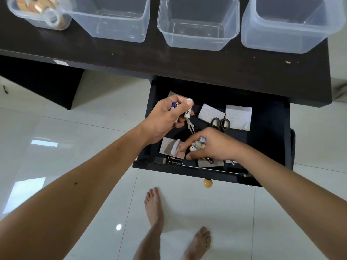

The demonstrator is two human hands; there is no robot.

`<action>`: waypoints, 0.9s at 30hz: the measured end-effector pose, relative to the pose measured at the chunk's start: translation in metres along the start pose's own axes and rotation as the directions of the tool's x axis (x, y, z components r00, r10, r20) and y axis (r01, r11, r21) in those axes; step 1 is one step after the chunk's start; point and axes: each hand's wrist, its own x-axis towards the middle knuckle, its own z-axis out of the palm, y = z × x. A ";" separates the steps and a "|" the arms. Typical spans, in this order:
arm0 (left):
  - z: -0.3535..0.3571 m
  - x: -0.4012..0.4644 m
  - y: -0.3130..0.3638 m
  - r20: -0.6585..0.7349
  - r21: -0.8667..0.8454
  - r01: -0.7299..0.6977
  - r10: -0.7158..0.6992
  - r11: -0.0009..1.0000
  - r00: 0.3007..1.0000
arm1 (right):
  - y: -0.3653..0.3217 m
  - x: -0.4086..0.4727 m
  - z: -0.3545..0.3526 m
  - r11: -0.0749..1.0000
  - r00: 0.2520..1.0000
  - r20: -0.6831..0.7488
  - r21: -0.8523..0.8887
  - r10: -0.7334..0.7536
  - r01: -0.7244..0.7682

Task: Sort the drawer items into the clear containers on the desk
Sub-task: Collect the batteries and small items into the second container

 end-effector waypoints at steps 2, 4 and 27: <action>-0.001 0.000 0.000 -0.003 -0.006 -0.005 0.005 1.000 1.000 | -0.004 0.008 0.009 0.996 0.998 0.068 -0.089 -0.010 0.016; -0.002 0.000 -0.002 -0.007 -0.001 -0.006 0.006 1.000 1.000 | -0.006 0.015 0.015 0.980 0.996 0.092 -0.196 -0.003 0.021; -0.002 0.001 -0.013 -0.027 0.038 0.015 -0.014 0.999 1.000 | -0.017 0.022 0.035 0.899 0.999 0.012 -0.436 -0.041 0.043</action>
